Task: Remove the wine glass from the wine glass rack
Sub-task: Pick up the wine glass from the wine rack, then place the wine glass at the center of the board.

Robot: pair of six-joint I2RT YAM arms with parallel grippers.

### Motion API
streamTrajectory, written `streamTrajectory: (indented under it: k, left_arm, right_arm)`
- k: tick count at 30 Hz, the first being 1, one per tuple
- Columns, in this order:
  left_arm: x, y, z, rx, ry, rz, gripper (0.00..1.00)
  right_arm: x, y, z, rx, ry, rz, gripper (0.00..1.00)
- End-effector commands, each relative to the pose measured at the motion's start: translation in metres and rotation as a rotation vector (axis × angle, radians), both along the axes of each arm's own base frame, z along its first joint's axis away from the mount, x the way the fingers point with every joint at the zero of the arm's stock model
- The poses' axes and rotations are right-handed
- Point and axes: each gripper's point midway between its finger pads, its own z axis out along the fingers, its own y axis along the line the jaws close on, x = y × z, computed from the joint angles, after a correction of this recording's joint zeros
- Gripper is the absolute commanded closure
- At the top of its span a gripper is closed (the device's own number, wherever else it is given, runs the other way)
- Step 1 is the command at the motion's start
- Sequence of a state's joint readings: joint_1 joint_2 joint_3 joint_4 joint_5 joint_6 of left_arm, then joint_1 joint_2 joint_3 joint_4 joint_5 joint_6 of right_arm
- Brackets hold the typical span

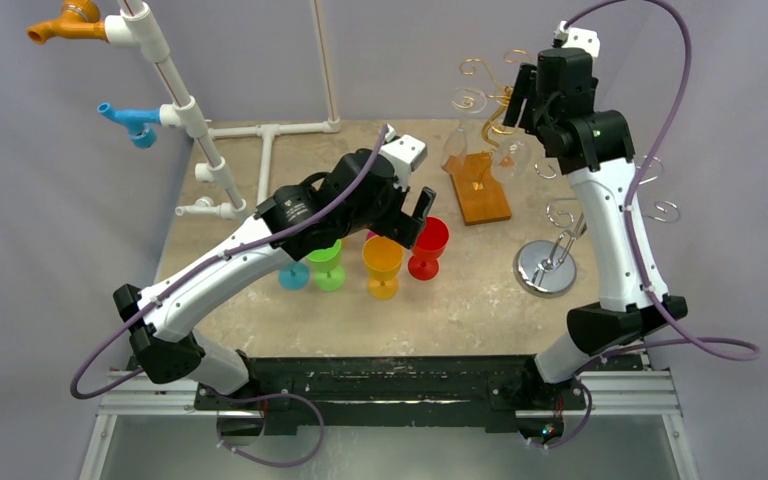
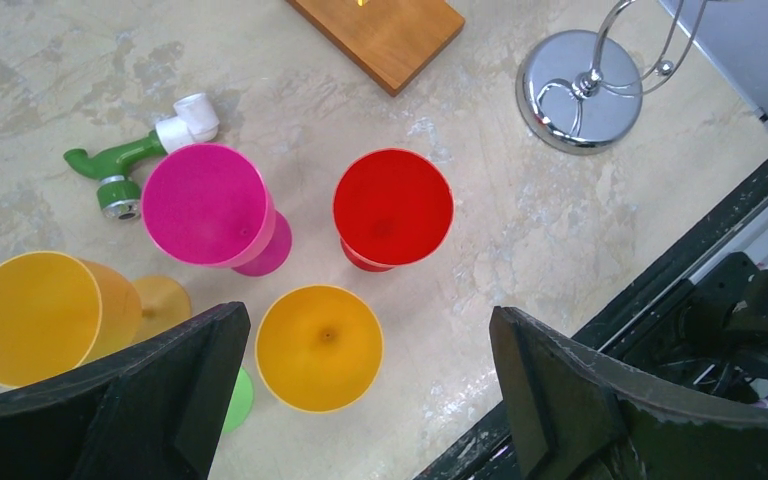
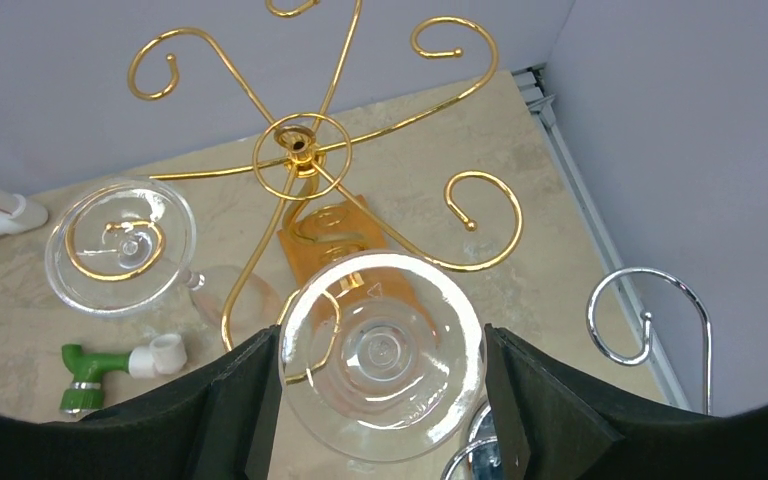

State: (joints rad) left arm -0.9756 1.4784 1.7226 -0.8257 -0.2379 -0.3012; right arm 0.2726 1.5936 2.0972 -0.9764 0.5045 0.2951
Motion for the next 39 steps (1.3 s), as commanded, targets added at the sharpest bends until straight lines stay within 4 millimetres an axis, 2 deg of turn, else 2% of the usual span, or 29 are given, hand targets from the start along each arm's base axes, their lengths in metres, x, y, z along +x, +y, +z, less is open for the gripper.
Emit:
streamTrajectory:
  k: [1, 5, 11, 18, 24, 32, 39]
  left_arm:
    - [0.001, -0.012, 0.02, -0.14, -0.017, 0.002, 0.0]
    - [0.006, -0.022, 0.025, -0.212, -0.011, 0.015, 0.02]
    - [0.017, -0.041, 0.017, -0.353, 0.055, -0.001, 0.04]
    - [0.024, -0.057, 0.014, -0.58, 0.141, -0.039, 0.1]
    - [0.032, -0.051, 0.024, -0.782, 0.184, -0.041, 0.16]
    - [0.03, -0.043, 0.042, -1.02, 0.197, -0.066, 0.29]
    - [0.036, -0.025, 0.044, -1.125, 0.18, -0.051, 0.35]
  right_arm:
    - [-0.014, -0.004, 0.021, 0.041, -0.069, -0.003, 0.56]
    - [-0.024, 0.0, 0.02, 0.06, -0.061, 0.023, 0.57]
    - [-0.037, 0.013, 0.021, 0.106, -0.057, 0.105, 0.58]
    - [-0.054, 0.032, 0.035, 0.184, -0.084, 0.216, 0.58]
    - [-0.063, 0.051, 0.045, 0.264, -0.102, 0.305, 0.59]
    - [-0.064, 0.073, 0.064, 0.388, -0.139, 0.376, 0.58]
    - [-0.064, 0.089, 0.088, 0.469, -0.189, 0.44, 0.58]
